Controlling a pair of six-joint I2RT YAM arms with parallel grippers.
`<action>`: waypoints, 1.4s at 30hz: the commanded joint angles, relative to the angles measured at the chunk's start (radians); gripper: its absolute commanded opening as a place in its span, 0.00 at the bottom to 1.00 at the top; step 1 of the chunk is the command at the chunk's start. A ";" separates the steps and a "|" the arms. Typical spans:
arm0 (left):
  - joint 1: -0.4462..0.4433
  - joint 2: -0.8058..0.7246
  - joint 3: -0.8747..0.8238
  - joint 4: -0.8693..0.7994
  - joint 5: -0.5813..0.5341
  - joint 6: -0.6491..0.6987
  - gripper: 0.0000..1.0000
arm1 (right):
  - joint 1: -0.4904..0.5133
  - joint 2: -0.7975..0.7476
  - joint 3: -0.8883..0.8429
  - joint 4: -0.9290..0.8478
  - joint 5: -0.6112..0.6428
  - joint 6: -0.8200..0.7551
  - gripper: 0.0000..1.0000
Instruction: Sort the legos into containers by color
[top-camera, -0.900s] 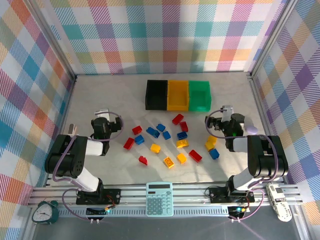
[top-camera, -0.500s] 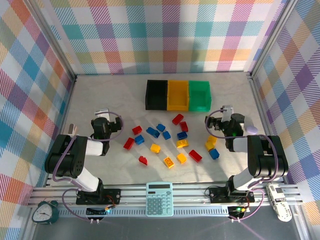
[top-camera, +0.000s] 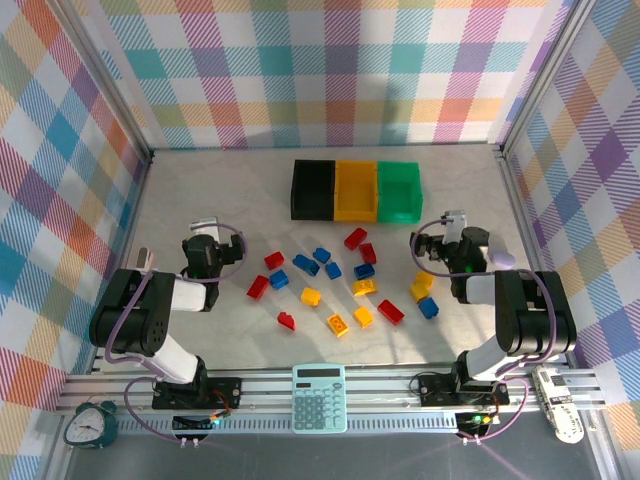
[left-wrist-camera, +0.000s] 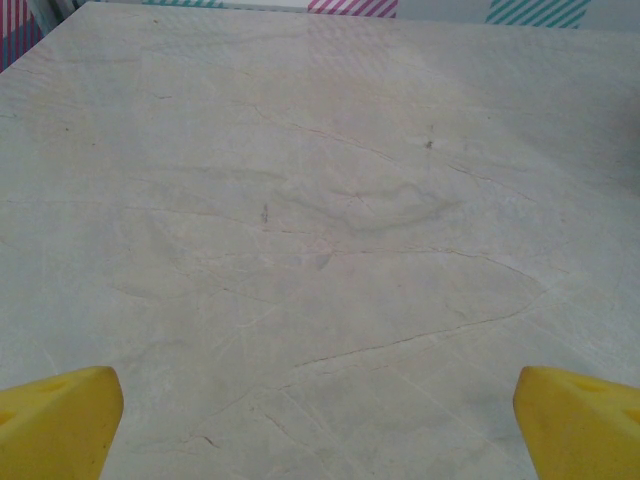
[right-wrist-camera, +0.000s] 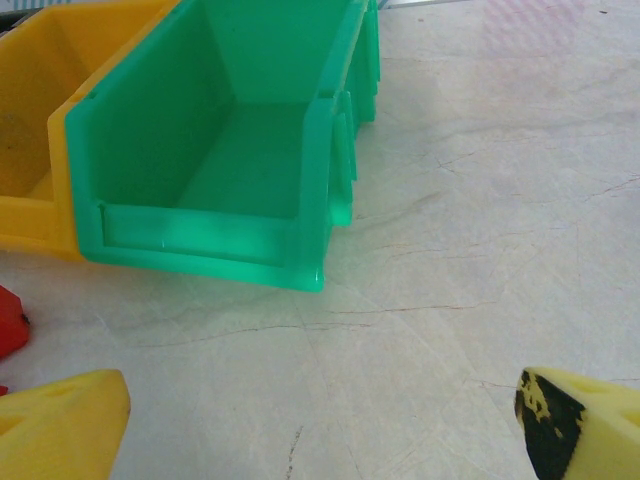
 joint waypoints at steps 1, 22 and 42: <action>0.007 -0.001 0.016 0.001 0.007 -0.006 1.00 | -0.005 -0.005 -0.004 0.040 -0.023 -0.017 0.99; -0.036 -0.366 0.436 -0.787 -0.032 -0.275 1.00 | 0.057 -0.485 0.401 -0.883 0.131 0.105 0.99; -0.357 -0.423 0.788 -1.247 -0.057 -0.298 1.00 | 0.431 -0.188 0.682 -1.380 0.139 0.268 0.85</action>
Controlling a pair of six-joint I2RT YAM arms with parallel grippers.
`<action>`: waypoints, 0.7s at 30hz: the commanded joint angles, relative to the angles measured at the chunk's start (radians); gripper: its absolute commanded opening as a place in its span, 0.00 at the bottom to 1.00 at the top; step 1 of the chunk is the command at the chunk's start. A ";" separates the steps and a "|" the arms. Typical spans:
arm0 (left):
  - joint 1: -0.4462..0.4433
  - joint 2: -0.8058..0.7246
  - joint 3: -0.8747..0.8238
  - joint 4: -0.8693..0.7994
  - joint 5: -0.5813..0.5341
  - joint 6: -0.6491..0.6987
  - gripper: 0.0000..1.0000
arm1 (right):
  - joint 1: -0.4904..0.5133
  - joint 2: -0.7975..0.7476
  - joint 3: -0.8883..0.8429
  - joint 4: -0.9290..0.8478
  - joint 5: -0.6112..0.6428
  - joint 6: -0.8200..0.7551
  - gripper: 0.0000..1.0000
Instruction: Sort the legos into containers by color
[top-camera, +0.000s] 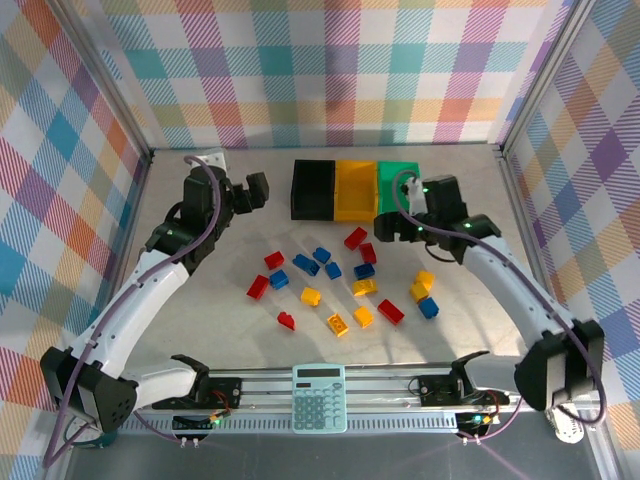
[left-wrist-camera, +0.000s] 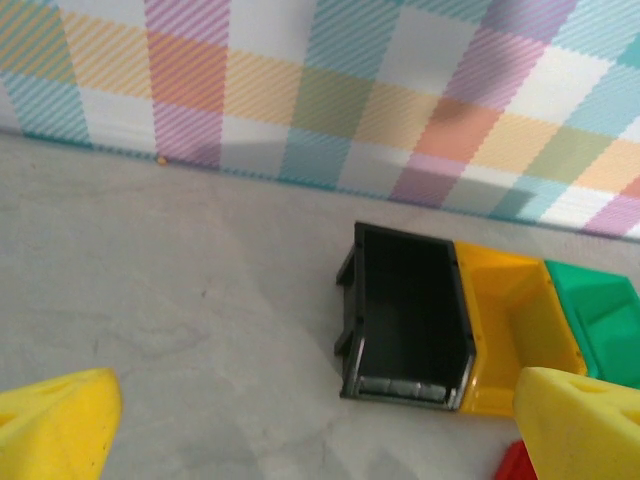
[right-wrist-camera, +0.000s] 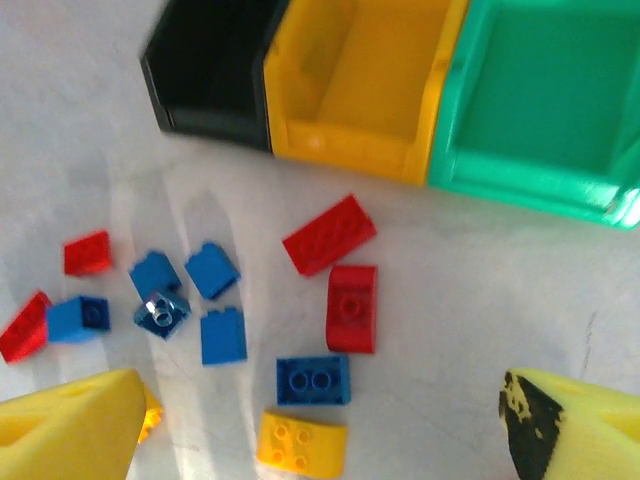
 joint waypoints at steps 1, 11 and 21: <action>-0.032 -0.033 -0.011 -0.029 0.023 -0.015 1.00 | 0.051 0.084 0.002 -0.043 0.076 0.098 0.81; -0.053 -0.059 -0.046 -0.022 0.021 -0.023 1.00 | 0.108 0.315 0.037 0.016 0.139 0.143 0.64; -0.058 -0.068 -0.042 -0.023 0.066 -0.009 1.00 | 0.157 0.471 0.095 0.034 0.197 0.119 0.58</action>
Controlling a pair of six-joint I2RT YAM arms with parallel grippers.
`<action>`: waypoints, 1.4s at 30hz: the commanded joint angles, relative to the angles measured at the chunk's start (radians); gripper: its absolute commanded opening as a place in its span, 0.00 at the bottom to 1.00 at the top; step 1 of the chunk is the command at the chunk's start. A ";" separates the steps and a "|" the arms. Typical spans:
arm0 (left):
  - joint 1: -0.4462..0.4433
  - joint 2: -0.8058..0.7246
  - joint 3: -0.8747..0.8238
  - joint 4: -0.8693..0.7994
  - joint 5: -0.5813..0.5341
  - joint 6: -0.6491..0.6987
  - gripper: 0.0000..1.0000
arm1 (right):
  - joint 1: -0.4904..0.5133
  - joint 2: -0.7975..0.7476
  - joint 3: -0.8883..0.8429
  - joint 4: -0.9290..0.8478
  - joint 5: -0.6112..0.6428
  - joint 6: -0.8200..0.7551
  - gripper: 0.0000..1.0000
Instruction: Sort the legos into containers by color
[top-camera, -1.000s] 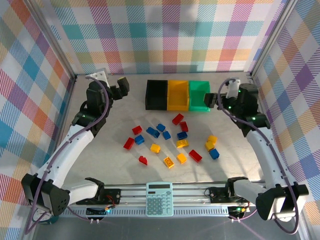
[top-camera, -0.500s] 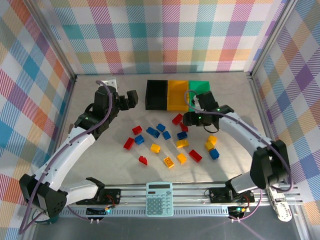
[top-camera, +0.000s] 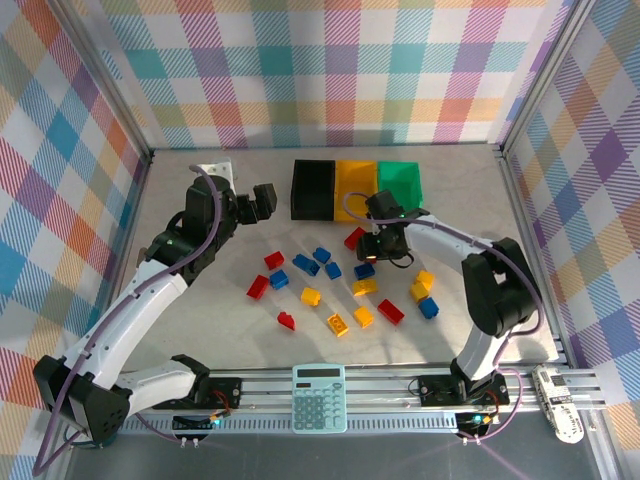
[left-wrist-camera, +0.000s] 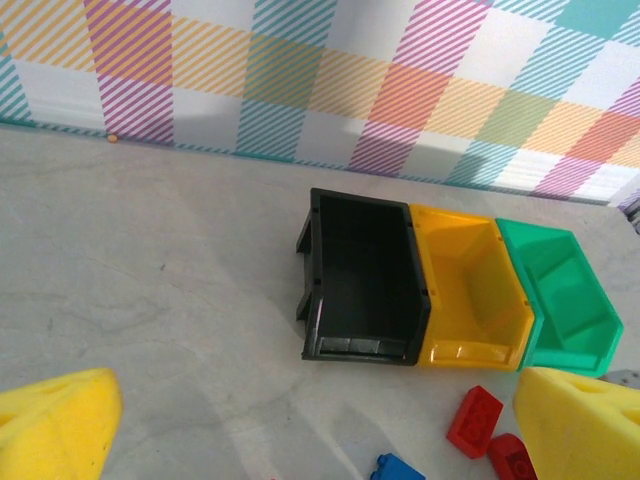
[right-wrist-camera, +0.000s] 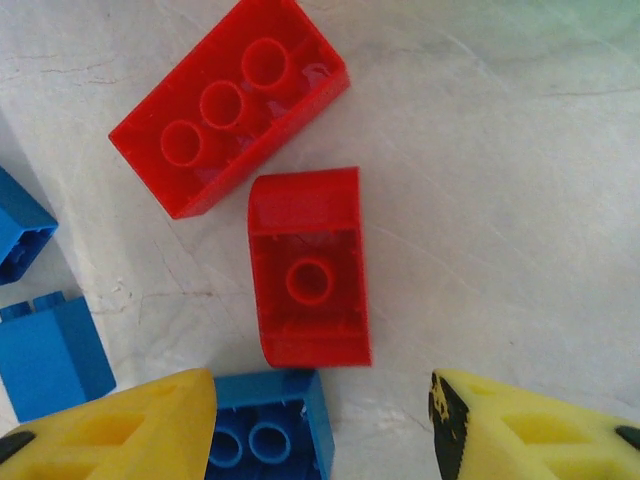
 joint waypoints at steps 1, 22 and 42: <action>-0.011 -0.012 0.001 -0.014 0.028 0.000 1.00 | 0.011 0.032 0.036 0.014 0.036 -0.011 0.58; -0.019 -0.032 0.007 -0.042 0.020 0.016 1.00 | 0.016 0.161 0.114 -0.006 0.074 -0.063 0.42; -0.022 -0.024 0.015 -0.072 0.023 0.010 1.00 | 0.017 0.001 0.317 -0.074 0.013 -0.107 0.29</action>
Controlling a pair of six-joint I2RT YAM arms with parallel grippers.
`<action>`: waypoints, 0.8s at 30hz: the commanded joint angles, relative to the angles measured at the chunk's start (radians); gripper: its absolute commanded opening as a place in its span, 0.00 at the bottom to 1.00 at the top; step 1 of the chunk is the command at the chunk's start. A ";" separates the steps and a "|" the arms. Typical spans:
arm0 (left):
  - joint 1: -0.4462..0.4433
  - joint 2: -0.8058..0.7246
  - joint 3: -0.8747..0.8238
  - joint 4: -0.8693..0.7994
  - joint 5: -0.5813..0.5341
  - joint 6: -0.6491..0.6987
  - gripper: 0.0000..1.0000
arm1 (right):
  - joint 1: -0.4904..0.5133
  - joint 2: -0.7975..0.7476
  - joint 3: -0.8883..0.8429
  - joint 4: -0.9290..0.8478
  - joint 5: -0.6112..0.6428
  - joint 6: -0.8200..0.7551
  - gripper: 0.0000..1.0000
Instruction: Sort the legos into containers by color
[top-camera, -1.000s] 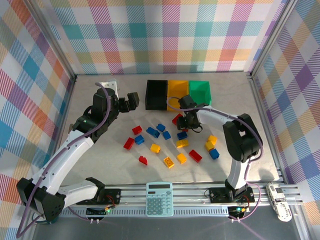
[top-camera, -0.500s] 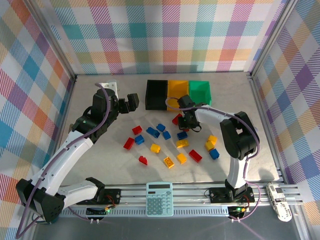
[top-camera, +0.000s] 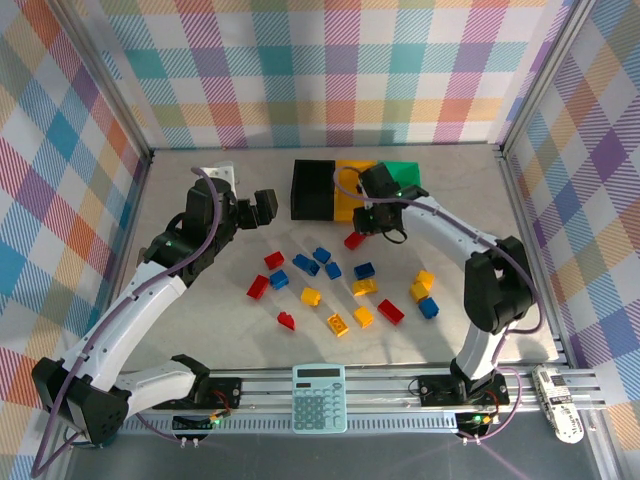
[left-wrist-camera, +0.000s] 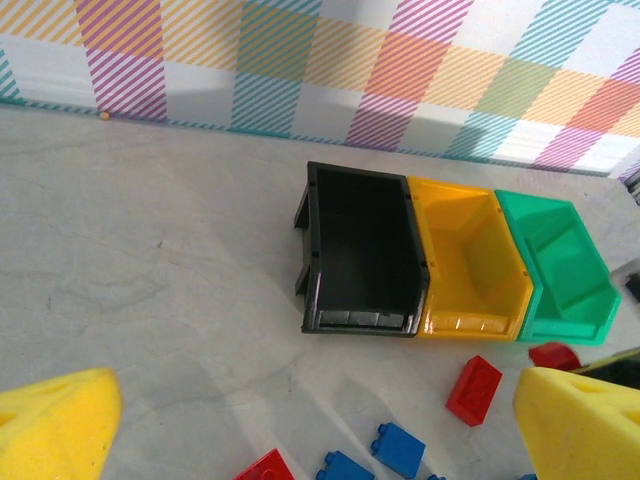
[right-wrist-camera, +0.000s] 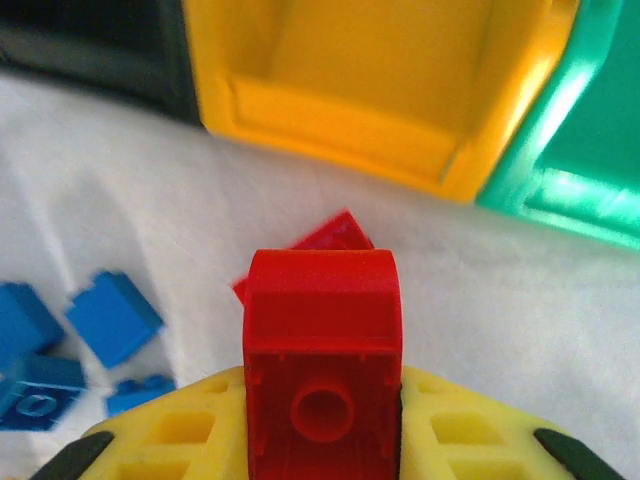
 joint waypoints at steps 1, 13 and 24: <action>-0.013 -0.014 0.014 -0.019 0.009 0.002 1.00 | 0.007 -0.002 0.085 0.024 -0.050 -0.004 0.29; -0.029 0.011 0.020 -0.077 0.021 -0.041 1.00 | 0.028 0.377 0.572 0.096 -0.163 0.032 0.28; -0.048 0.016 0.017 -0.132 0.008 -0.065 1.00 | 0.032 0.672 0.977 -0.033 -0.154 0.012 0.49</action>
